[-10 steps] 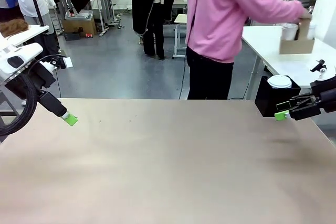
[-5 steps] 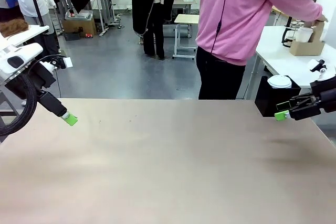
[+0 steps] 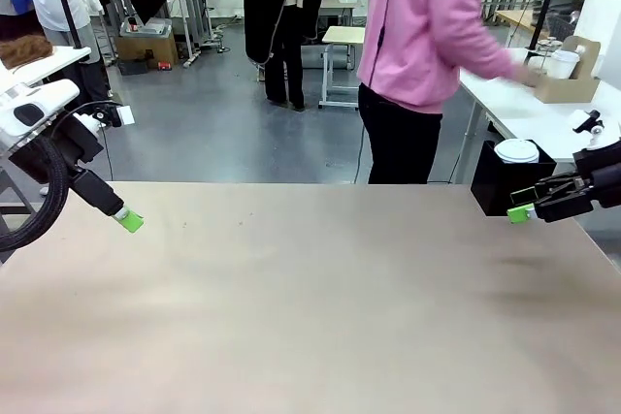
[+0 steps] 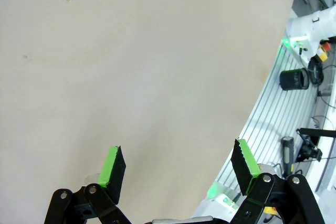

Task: Pour a drink into a cup and package it in a carrier.
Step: Insert the held 600 ml Paper Cup into the Cup Carrier.

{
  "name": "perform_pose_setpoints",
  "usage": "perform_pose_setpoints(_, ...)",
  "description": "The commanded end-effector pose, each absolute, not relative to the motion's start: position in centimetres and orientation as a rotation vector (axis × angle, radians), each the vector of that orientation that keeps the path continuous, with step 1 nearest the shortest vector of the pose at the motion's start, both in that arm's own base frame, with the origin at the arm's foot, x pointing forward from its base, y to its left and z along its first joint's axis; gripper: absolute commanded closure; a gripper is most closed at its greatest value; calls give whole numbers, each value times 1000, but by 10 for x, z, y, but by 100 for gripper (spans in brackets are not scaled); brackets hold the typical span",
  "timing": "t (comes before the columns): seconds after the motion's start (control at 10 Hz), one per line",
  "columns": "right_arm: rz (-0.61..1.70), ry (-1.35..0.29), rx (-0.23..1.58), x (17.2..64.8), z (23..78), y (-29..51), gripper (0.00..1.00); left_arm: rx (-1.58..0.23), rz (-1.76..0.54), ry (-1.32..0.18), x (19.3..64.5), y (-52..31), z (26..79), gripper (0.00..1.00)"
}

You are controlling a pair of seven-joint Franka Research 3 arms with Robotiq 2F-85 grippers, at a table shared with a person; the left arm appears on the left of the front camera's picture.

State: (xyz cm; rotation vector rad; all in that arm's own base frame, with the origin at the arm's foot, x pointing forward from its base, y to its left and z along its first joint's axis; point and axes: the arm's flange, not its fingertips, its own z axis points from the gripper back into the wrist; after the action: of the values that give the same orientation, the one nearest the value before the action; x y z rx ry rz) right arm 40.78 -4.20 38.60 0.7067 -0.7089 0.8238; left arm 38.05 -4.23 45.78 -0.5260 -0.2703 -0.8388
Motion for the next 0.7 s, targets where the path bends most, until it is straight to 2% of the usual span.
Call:
perform_pose_setpoints(0.0, 826, -711, 700, 411, 388, -44, 0, -532, -823, -266, 381, -44, 459, 0)
perform_pose_setpoints(0.6, 826, -711, 700, 411, 388, -44, 0, -532, -823, -266, 381, -44, 459, 0)
